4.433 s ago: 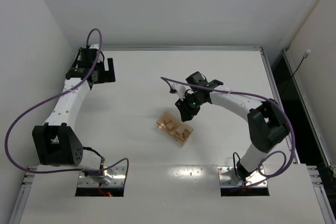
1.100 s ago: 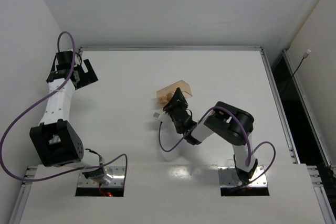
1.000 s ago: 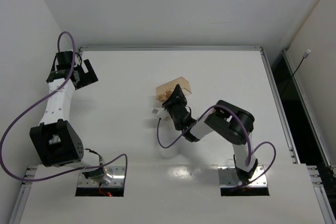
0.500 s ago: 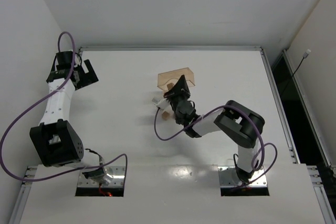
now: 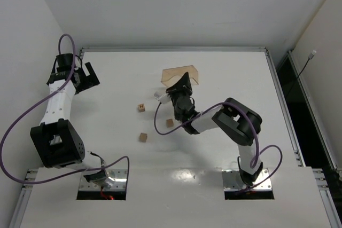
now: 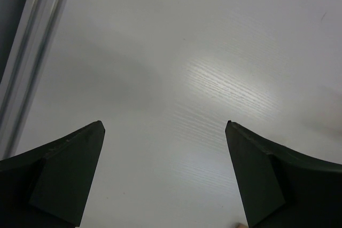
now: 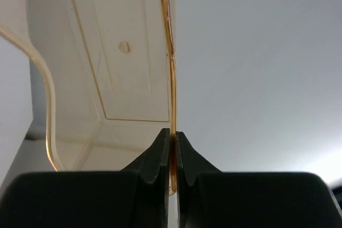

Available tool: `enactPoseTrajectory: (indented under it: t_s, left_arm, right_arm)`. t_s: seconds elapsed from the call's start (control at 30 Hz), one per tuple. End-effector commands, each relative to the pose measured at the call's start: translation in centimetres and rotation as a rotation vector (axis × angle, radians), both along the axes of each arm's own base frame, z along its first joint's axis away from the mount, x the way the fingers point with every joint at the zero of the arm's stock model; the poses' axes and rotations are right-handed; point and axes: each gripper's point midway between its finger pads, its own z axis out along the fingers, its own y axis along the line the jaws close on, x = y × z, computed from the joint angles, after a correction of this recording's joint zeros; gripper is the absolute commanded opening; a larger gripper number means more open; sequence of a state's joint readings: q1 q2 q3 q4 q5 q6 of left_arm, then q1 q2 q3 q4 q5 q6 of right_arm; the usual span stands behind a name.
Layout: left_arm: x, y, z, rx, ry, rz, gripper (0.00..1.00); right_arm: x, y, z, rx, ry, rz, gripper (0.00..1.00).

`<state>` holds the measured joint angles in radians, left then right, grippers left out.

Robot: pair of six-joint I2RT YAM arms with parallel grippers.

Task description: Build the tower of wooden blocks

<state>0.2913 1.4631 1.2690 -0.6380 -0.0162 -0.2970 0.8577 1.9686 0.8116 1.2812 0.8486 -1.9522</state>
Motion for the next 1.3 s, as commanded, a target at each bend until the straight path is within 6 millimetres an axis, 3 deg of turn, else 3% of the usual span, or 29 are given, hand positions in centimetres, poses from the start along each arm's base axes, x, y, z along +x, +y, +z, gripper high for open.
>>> enactPoseTrajectory:
  t_s: [0.0, 0.03, 0.1, 0.13, 0.17, 0.23, 0.27, 0.3, 0.33, 0.4, 0.53, 0.73, 0.83, 0.87, 0.93, 0.97, 1.1, 1.17, 1.27]
  left_arm:
    - [-0.7, 0.0, 0.5, 0.003, -0.04, -0.015, 0.95]
    - [-0.4, -0.1, 0.7, -0.001, -0.052, -0.022, 0.95]
    - [-0.7, -0.4, 0.7, -0.003, -0.053, -0.039, 0.95]
    - [-0.6, -0.7, 0.7, -0.009, -0.056, -0.059, 0.95]
    - [-0.6, -0.9, 0.7, -0.011, -0.057, -0.077, 0.95]
    - [-0.5, -1.6, 0.7, -0.032, -0.065, -0.113, 0.95]
    - [-0.6, -1.9, 0.4, -0.047, -0.061, -0.126, 0.95]
    - [-0.4, -2.4, 0.1, -0.063, -0.057, -0.154, 0.95]
    - [-0.4, -2.7, 0.2, -0.077, -0.063, -0.169, 0.95]
    - [-0.1, -3.8, -0.6, -0.12, -0.052, -0.238, 0.95]
    - [0.3, -4.6, -1.8, -0.151, -0.011, -0.282, 0.94]
    - [0.5, -4.5, -1.7, -0.144, -0.012, -0.289, 0.94]
    - [0.6, -4.5, -2.0, -0.148, -0.004, -0.288, 0.94]
    - [0.6, -4.5, -2.0, -0.148, -0.003, -0.288, 0.94]
    - [0.6, -4.5, -2.0, -0.148, -0.003, -0.288, 0.94]
    - [0.6, -4.5, -2.4, -0.152, 0.005, -0.288, 0.94]
    - [0.7, -4.8, -2.7, -0.156, 0.014, -0.296, 0.94]
    - [0.7, -4.8, -3.1, -0.161, 0.024, -0.295, 0.94]
    - [0.9, -4.8, -3.3, -0.161, 0.024, -0.295, 0.94]
  right_arm:
    - [0.6, -6.2, 9.0, 0.54, -0.333, -0.236, 0.0]
    - [1.4, -6.9, 6.9, 0.547, -0.264, -0.293, 0.0]
    - [2.9, -7.9, 6.0, 0.646, -0.172, -0.389, 0.0]
    - [3.6, -8.9, 2.0, 0.69, 0.003, -0.457, 0.0]
    - [5.6, -7.2, 3.1, 0.818, 0.105, -0.403, 0.0]
    - [6.3, -7.1, 0.7, 0.943, 0.36, -0.45, 0.0]
    - [6.4, -8.6, -0.5, 0.972, 0.475, -0.547, 0.0]
    - [6.4, -7.1, -2.2, 1.012, 0.642, -0.499, 0.0]
    - [6.0, -7.9, -2.9, 1.02, 0.725, -0.512, 0.0]
    - [4.7, -5.6, -5.0, 1.047, 0.928, -0.452, 0.0]
    - [2.3, -5.3, -9.4, 1.035, 1.17, -0.489, 0.0]
    - [5.1, -9.3, -12.5, 1.193, 1.152, -0.603, 0.0]
    - [7.3, -12.5, -12.3, 1.338, 1.1, -0.68, 0.0]
    - [8.4, -14.6, -12.4, 1.423, 1.056, -0.733, 0.0]
    - [9.5, -16.7, -12.4, 1.51, 1.017, -0.777, 0.0]
    - [10.2, -19.2, -11.7, 1.576, 0.964, -0.804, 0.0]
    - [11.7, -24.0, -11.8, 1.741, 0.865, -0.889, 0.0]
    - [12.2, -25.9, -12.0, 1.739, 0.809, -0.922, 0.0]
    - [11.7, -28.2, -13.5, 1.771, 0.806, -0.989, 0.0]
